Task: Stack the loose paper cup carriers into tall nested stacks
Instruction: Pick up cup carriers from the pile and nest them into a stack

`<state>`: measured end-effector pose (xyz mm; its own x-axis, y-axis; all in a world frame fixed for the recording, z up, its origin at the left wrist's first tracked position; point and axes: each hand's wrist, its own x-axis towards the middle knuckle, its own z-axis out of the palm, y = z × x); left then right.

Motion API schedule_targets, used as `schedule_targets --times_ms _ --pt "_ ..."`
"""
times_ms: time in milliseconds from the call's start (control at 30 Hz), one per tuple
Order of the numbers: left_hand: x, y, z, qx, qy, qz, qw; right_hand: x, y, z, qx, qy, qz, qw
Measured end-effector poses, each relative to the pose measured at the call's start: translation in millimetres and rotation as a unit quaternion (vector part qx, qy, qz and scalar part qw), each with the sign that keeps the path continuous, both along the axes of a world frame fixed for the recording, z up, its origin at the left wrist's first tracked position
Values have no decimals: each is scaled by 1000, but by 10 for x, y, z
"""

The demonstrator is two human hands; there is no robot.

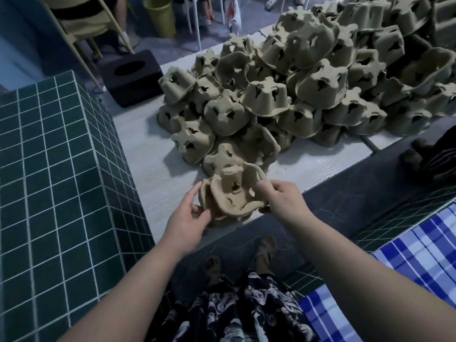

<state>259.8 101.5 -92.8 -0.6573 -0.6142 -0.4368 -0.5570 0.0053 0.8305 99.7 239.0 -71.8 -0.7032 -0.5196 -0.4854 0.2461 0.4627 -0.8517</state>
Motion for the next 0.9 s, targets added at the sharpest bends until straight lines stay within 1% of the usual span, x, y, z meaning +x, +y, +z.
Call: schedule_targets --times_ms 133,200,300,433,567,633,700,800,900 --pt "45 1 1 34 11 17 999 50 -76 -44 45 115 27 992" --pt "76 -8 -13 34 8 18 999 94 -121 -65 70 145 52 986" --pt "123 -24 -22 42 6 27 999 148 -156 -85 84 159 82 980" --pt "189 -38 -29 72 14 49 996 189 -140 -107 64 158 101 980" --pt "218 -35 17 86 16 40 995 207 -112 -141 51 177 149 972" --pt "218 -34 39 96 20 34 995 206 -100 -161 54 184 148 970" --pt "210 -42 39 78 10 23 997 205 -81 -169 59 200 145 967" --pt "218 -56 -9 17 -12 0 1000 221 -69 -167 69 237 172 954" --pt "256 -68 -49 5 -16 0 1000 230 -114 -191 87 277 219 931"
